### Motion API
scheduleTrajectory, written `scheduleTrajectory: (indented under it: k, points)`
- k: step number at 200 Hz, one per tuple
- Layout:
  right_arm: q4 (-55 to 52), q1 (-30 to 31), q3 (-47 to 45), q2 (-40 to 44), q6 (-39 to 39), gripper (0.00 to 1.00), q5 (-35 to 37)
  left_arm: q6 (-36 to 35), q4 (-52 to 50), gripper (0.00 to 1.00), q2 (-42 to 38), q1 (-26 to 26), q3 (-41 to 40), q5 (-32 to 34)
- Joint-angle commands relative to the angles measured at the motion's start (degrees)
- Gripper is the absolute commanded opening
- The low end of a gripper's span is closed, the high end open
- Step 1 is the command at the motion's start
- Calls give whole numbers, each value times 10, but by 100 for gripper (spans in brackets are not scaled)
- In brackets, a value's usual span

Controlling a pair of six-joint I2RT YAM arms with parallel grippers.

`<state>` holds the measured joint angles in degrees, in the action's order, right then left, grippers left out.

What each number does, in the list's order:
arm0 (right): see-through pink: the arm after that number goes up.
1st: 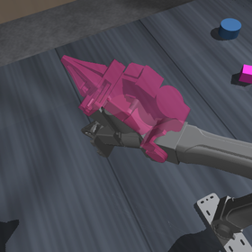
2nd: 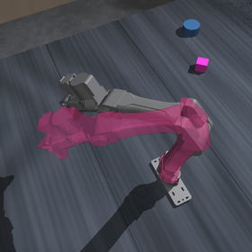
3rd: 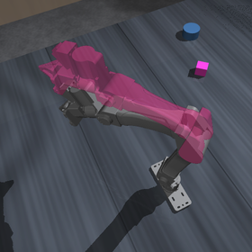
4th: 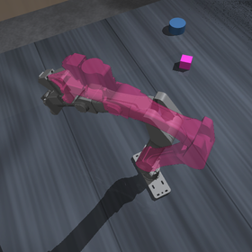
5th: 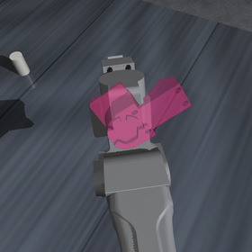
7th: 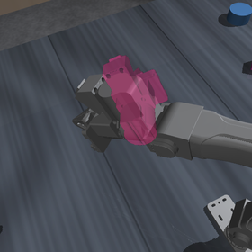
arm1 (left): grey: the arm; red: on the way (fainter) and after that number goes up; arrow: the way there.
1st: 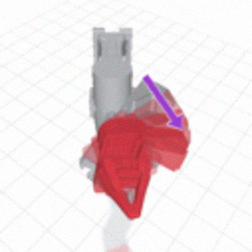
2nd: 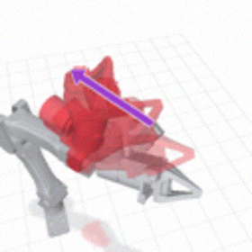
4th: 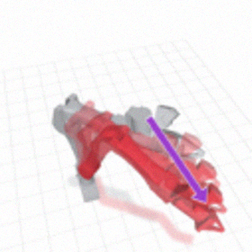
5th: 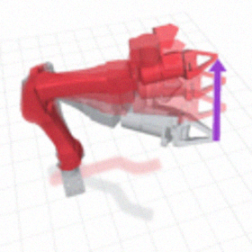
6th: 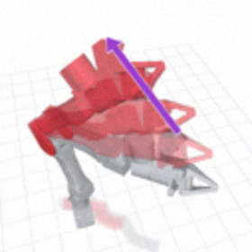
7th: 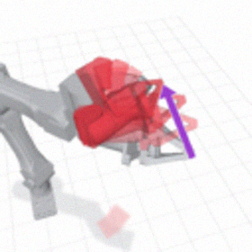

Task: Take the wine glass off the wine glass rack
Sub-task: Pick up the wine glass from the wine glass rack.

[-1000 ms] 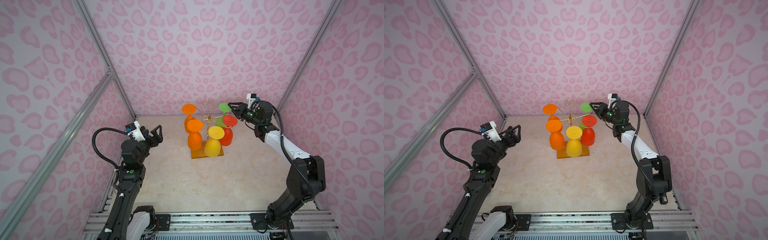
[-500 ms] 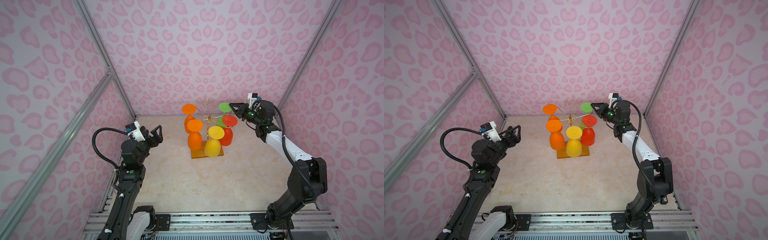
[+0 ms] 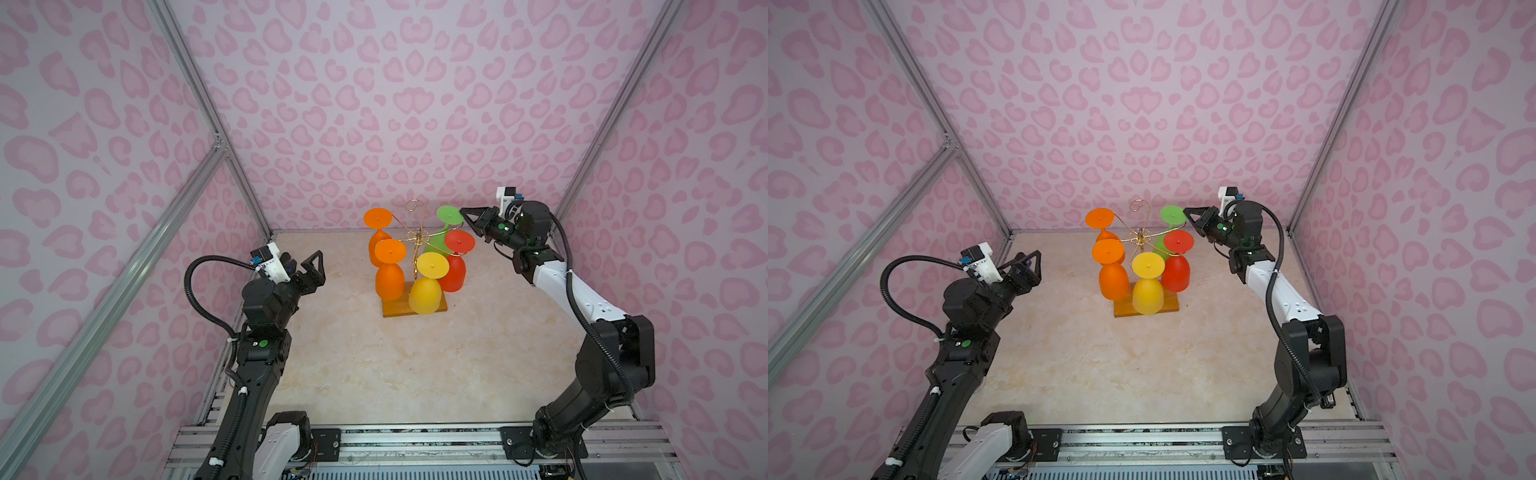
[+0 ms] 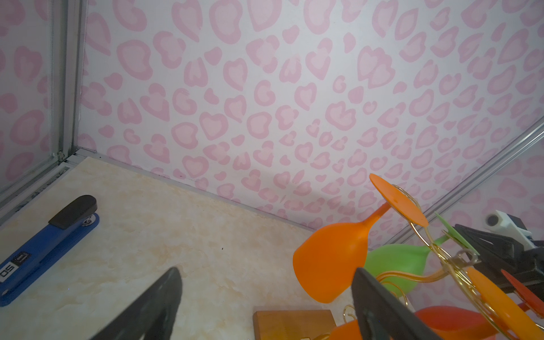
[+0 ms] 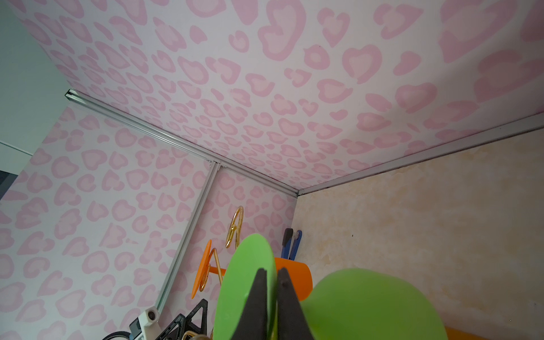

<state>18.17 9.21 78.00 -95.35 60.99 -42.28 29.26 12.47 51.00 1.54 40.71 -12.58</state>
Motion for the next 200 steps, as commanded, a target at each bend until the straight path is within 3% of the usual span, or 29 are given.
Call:
scheduleTrajectory:
  k: [1,60,127,200]
  points:
    - [13,-2,5,-2,8,7,-13,-5,1,92,-1,1,0,4]
    - [21,-9,3,4,32,0,-18,-7,-2,92,-2,1,0,7]
    - [87,-15,3,-3,107,0,-41,-8,-2,92,2,1,-1,7]
    - [91,-15,3,4,125,0,-51,-8,-3,92,5,1,3,7]
